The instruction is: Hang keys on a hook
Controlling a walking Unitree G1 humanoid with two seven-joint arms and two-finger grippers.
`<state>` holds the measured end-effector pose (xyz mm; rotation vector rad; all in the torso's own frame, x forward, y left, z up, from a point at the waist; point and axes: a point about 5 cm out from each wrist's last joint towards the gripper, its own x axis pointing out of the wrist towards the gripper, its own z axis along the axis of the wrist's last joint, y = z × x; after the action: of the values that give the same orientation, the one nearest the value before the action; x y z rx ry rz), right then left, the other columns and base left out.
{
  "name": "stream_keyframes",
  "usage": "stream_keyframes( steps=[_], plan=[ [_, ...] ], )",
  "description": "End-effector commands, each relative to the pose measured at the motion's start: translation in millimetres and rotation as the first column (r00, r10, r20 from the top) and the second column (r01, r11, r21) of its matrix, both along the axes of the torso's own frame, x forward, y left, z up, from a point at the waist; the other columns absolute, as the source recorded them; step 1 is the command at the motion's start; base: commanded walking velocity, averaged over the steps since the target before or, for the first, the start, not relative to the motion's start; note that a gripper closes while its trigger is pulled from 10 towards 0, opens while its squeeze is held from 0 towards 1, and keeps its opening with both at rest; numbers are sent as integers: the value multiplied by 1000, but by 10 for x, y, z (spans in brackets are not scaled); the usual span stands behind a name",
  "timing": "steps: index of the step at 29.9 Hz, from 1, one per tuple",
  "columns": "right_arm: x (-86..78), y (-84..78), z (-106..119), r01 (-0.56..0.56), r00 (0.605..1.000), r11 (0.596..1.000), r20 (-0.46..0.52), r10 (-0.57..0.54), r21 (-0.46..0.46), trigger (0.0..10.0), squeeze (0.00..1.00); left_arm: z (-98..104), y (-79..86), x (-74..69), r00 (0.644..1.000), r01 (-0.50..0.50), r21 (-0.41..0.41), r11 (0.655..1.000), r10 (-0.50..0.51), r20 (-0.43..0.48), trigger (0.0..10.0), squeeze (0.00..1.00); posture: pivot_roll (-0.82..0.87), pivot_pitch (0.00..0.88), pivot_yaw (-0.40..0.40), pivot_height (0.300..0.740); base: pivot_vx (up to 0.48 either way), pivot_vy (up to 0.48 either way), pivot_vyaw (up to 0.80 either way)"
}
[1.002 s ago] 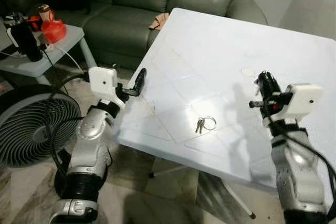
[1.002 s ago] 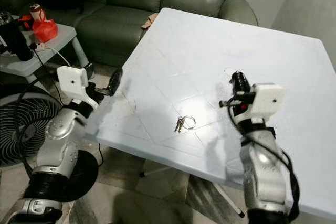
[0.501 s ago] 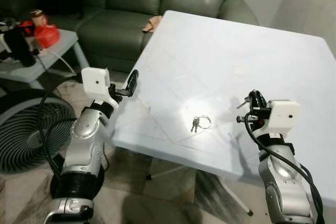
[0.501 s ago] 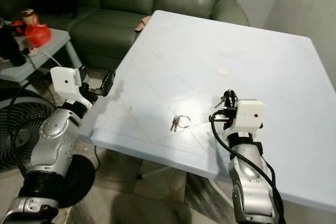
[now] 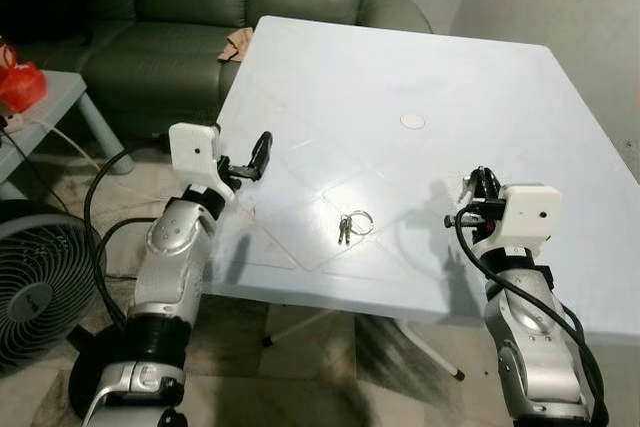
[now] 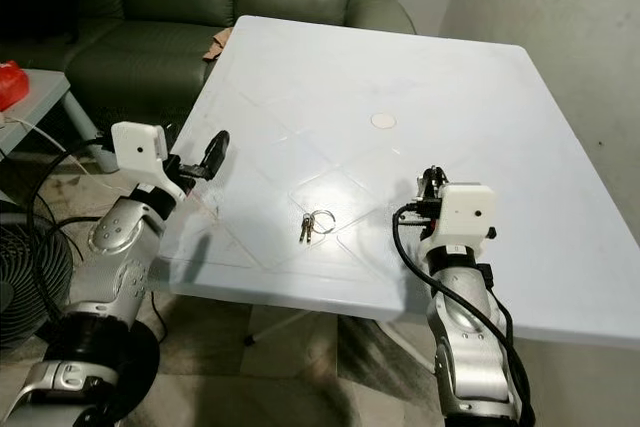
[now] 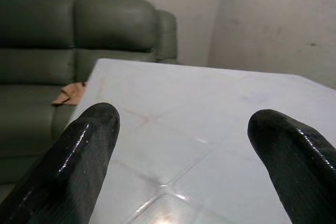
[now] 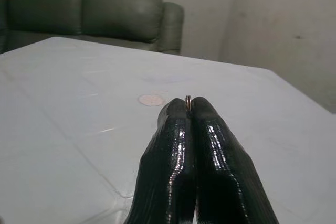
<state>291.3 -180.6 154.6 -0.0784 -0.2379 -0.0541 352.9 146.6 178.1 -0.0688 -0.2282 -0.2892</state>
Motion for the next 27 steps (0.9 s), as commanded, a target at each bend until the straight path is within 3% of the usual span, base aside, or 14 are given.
stream_keyframes(
  steps=[1, 24, 27],
  plan=[
    [7, -21, 3, 9, 1000, 1000, 0, -9, 0, 10000, 0, -2, -61, 3, 1000, 18, 13, 1000, -18, 4, 10000, 0, 24, 40, -8, 740, 0, 0, -763],
    [6, -24, 5, 8, 1000, 1000, -3, -8, -11, 10000, 0, -50, -110, 50, 999, 27, -20, 999, -27, -23, 10000, 0, 6, 20, -16, 740, 0, 0, -762],
    [2, -18, 1, 5, 1000, 1000, -4, -5, -11, 10000, 0, -64, -97, 59, 999, 21, -29, 999, -22, -36, 10000, 0, 7, 16, -17, 740, 0, 480, -763]
  ],
)
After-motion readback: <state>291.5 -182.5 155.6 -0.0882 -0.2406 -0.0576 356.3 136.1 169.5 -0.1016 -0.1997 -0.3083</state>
